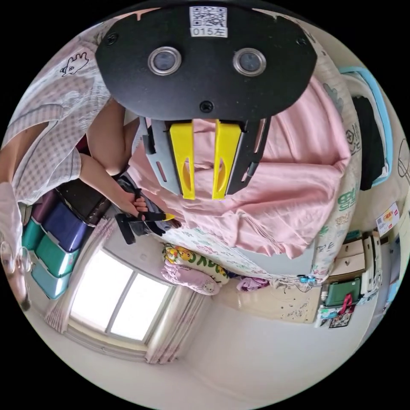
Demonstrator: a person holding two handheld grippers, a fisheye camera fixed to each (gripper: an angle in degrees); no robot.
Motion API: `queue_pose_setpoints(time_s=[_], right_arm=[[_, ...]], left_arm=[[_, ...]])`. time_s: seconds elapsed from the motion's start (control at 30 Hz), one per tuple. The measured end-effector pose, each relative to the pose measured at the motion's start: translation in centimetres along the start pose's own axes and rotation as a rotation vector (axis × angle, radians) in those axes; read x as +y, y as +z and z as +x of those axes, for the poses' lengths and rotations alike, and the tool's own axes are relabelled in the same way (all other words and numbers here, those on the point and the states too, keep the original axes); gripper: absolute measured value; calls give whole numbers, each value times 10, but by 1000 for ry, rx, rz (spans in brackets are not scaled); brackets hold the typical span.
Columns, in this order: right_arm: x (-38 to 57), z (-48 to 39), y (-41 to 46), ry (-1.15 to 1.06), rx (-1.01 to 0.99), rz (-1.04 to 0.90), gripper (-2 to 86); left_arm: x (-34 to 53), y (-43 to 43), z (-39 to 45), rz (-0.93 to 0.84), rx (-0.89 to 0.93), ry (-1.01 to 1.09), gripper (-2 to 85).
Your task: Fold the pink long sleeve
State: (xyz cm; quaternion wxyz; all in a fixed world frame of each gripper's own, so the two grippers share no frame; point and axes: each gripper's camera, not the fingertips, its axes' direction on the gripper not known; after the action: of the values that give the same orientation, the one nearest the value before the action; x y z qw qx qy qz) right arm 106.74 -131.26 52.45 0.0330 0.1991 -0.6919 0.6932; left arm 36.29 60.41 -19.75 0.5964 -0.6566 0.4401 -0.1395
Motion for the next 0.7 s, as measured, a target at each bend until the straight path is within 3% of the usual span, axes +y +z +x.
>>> queue_pose_setpoints(time_s=[0.1,0.2,0.27,0.4,0.6,0.7], right_arm=[[-2,11,-6,60,-18,-79,162],[10,22,-8,50,-123,-143,118],[24,38,-22,20,-224,-87,63],[26,57,-60,-37,-459,45,38],[16,30,-79,-281,-517,37,24],[20,34,-81,-293,-570,71,15]], left_arm=[[9,20,26,-46,50,76,85],[21,43,45,-63,65,125,99],[25,56,52,-69,82,127,109],[23,70,65,-63,63,157,133],[27,66,79,47,-25,190,156],[29,72,84,34,-69,216,162]])
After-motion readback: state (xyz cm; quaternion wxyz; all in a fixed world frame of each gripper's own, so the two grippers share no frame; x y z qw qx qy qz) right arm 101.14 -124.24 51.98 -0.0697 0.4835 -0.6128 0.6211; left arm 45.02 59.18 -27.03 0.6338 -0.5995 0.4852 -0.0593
